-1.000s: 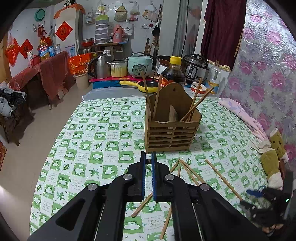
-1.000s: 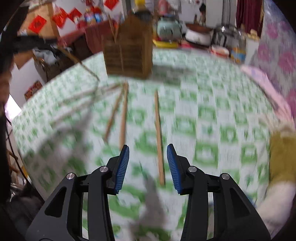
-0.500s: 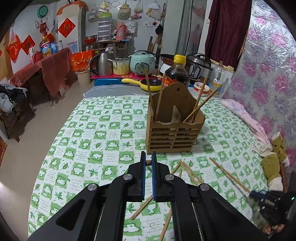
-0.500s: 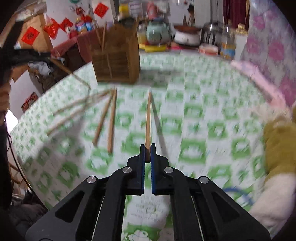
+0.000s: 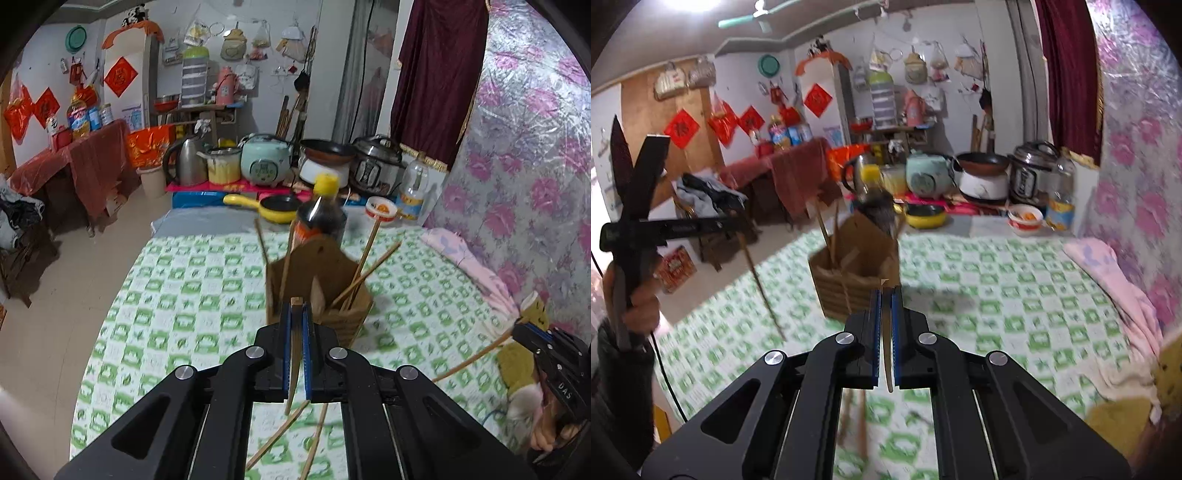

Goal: Organize utensils
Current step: 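Lift both held chopsticks and carry them over the wooden holder, then lower the chopsticks into the holder and open both grippers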

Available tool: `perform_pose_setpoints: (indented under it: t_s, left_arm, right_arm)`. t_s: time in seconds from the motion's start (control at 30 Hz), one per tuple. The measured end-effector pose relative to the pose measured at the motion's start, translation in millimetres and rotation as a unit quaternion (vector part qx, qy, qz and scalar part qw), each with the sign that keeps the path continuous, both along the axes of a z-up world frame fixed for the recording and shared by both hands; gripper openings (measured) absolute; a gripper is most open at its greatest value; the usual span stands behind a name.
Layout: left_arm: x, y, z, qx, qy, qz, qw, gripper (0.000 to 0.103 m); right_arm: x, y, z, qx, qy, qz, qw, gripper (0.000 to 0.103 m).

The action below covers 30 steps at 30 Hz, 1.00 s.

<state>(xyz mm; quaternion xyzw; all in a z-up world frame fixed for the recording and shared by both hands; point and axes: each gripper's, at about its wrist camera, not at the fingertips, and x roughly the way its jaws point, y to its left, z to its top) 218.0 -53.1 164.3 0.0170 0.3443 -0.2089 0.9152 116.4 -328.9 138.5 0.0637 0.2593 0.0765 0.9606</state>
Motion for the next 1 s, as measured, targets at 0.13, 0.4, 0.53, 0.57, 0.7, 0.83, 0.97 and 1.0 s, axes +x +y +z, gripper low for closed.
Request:
perform_pose_setpoints:
  t_s: [0.13, 0.4, 0.53, 0.57, 0.7, 0.83, 0.97, 1.0]
  left_arm:
    - [6, -7, 28, -0.021, -0.036, 0.003, 0.9991, 0.006]
    - [26, -14, 58, -0.074, -0.093, 0.015, 0.9928, 0.006]
    - [49, -22, 51, -0.086, -0.093, 0.021, 0.9917, 0.006]
    - [53, -24, 47, -0.084, -0.093, 0.024, 0.9919, 0.006]
    - [80, -28, 22, -0.074, -0.075, 0.037, 0.9937, 0.006]
    - [104, -25, -6, -0.062, -0.031, 0.03, 0.9971, 0.006]
    - [114, -20, -19, -0.06, -0.006, 0.043, 0.9972, 0.058]
    - [113, -17, -19, -0.06, -0.013, 0.053, 0.9967, 0.065]
  right_arm:
    - [20, 6, 27, 0.022, -0.045, 0.0, 0.999, 0.006]
    - [69, 24, 50, 0.031, -0.12, -0.037, 0.992, 0.006]
    - [94, 35, 40, 0.023, -0.111, -0.036, 0.993, 0.006]
    - [103, 37, 33, 0.021, -0.104, -0.034, 0.994, 0.006]
    - [128, 35, 10, 0.03, -0.066, -0.017, 0.997, 0.006]
    - [152, 29, -12, 0.045, -0.009, 0.002, 0.999, 0.012]
    - [148, 20, -14, 0.045, -0.016, -0.026, 0.999, 0.038]
    - [144, 15, -11, 0.045, -0.025, -0.04, 0.998, 0.048]
